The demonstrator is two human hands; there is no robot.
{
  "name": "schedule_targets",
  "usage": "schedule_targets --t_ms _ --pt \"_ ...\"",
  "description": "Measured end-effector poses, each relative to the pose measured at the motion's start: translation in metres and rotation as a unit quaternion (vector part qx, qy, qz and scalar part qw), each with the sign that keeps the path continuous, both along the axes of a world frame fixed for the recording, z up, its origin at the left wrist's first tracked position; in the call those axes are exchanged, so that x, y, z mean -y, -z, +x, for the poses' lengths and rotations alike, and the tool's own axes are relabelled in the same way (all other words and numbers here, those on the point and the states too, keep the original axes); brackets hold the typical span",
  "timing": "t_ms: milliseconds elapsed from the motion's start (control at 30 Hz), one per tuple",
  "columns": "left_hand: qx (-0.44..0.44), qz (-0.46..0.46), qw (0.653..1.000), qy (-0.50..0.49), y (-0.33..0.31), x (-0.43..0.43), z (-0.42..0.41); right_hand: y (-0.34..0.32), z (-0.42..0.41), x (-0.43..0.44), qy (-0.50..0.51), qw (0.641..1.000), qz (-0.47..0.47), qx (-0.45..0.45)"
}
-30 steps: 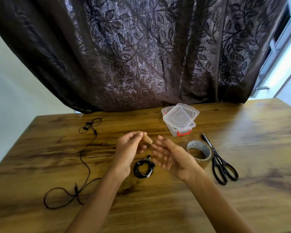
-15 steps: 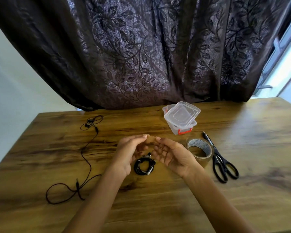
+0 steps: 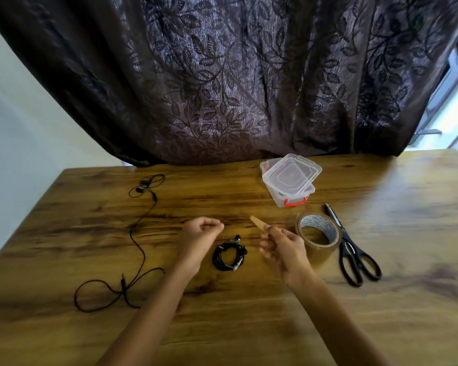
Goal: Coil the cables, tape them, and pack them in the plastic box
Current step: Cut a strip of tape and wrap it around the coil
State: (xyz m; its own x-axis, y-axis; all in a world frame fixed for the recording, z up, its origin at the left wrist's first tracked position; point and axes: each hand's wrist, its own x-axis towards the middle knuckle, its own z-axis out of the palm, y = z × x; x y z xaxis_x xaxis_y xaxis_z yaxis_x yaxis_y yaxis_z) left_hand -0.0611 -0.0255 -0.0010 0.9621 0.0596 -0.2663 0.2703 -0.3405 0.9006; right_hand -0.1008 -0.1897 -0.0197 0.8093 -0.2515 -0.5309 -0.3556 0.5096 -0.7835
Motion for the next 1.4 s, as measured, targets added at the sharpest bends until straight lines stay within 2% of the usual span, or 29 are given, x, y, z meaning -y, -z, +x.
schedule_targets --t_ms 100,167,333,500,600,800,1033,1267,1400 --pt "0.061 0.129 0.99 0.018 0.03 0.003 -0.001 0.011 0.0 -0.013 -0.01 1.0 0.004 0.01" --pt "0.083 0.181 0.979 0.034 0.047 0.004 0.0 0.018 0.001 -0.02 -0.026 1.0 0.003 0.016" --pt "0.112 0.237 0.963 0.06 0.069 0.005 0.001 0.026 0.007 -0.026 -0.046 0.999 -0.003 0.006" --pt "0.152 0.318 0.933 0.073 0.074 0.009 0.002 0.034 0.007 -0.026 -0.051 0.998 -0.028 0.0" --pt "0.169 0.354 0.912 0.118 0.076 0.005 0.001 0.039 0.008 -0.026 -0.053 0.998 -0.04 -0.001" --pt "0.172 0.354 0.906 0.158 0.074 0.003 0.002 0.044 0.006 -0.025 -0.061 0.996 -0.058 0.012" --pt "0.169 0.375 0.898 0.154 0.062 0.01 0.001 0.042 0.007 -0.023 -0.068 0.995 -0.067 0.01" --pt "0.162 0.313 0.924 0.149 0.062 0.008 0.0 0.043 0.007 -0.024 -0.064 0.995 -0.078 0.008" --pt "0.156 0.267 0.941 0.136 0.058 0.006 -0.003 0.04 0.007 -0.022 -0.066 0.99 -0.12 0.025"
